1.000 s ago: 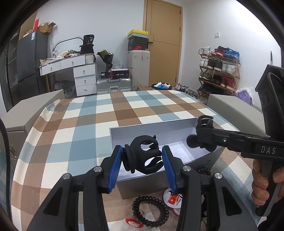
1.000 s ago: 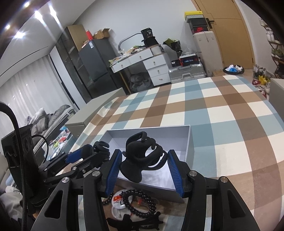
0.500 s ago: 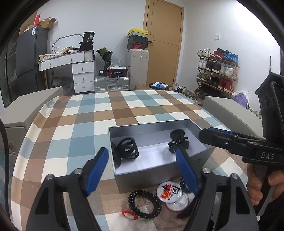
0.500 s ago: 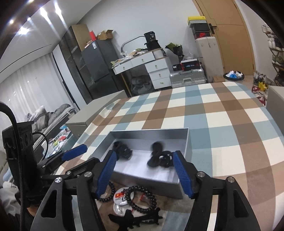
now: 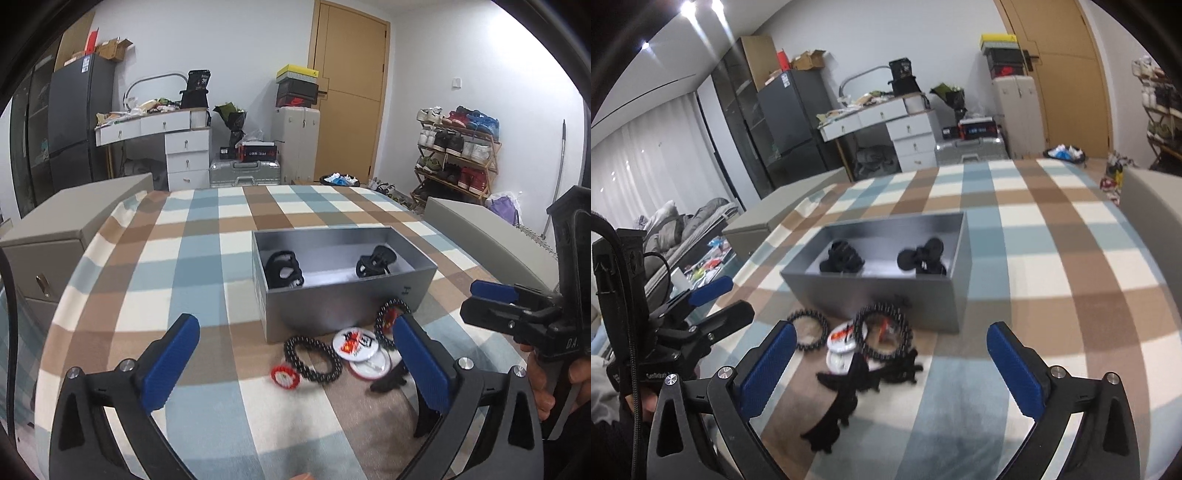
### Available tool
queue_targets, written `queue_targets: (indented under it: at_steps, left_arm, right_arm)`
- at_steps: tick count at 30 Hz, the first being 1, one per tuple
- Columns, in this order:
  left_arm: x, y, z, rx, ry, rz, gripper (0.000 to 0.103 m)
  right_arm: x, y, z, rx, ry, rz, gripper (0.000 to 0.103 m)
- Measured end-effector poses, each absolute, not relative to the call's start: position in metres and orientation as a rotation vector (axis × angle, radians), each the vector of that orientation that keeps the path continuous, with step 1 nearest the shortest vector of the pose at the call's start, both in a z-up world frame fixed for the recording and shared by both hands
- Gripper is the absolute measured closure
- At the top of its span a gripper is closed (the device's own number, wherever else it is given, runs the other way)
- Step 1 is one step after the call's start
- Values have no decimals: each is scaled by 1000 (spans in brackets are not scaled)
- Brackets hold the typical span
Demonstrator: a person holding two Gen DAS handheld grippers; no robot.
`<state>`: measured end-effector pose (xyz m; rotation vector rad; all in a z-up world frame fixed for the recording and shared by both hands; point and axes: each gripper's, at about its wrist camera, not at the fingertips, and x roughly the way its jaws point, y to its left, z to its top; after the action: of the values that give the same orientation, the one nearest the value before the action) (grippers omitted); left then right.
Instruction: Organize jewelry
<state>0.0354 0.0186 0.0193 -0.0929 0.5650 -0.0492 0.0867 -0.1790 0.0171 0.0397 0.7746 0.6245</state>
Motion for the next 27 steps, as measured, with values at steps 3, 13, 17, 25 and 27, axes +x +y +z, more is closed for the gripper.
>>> queue_targets:
  at_steps: [3,13,17,25,27]
  left_arm:
    - [33,13,12,-68,581,-56,1]
    - [25,6,1,0,599,-61,1]
    - [24,6,0,-7,602,-67,1]
    - [23,6,-1,-13,611,-76,1]
    - [23,6,-1,-13,613,-76,1]
  right_arm:
    - [80,-177,10,13,806,624,0]
    - [74,-169,-9,4,909,703,35]
    - [71,-165,-11,-5,928,731,41]
    - [66,-157,-16,-27,952,771,52]
    - [66,-157,-18,-27,960,770,56]
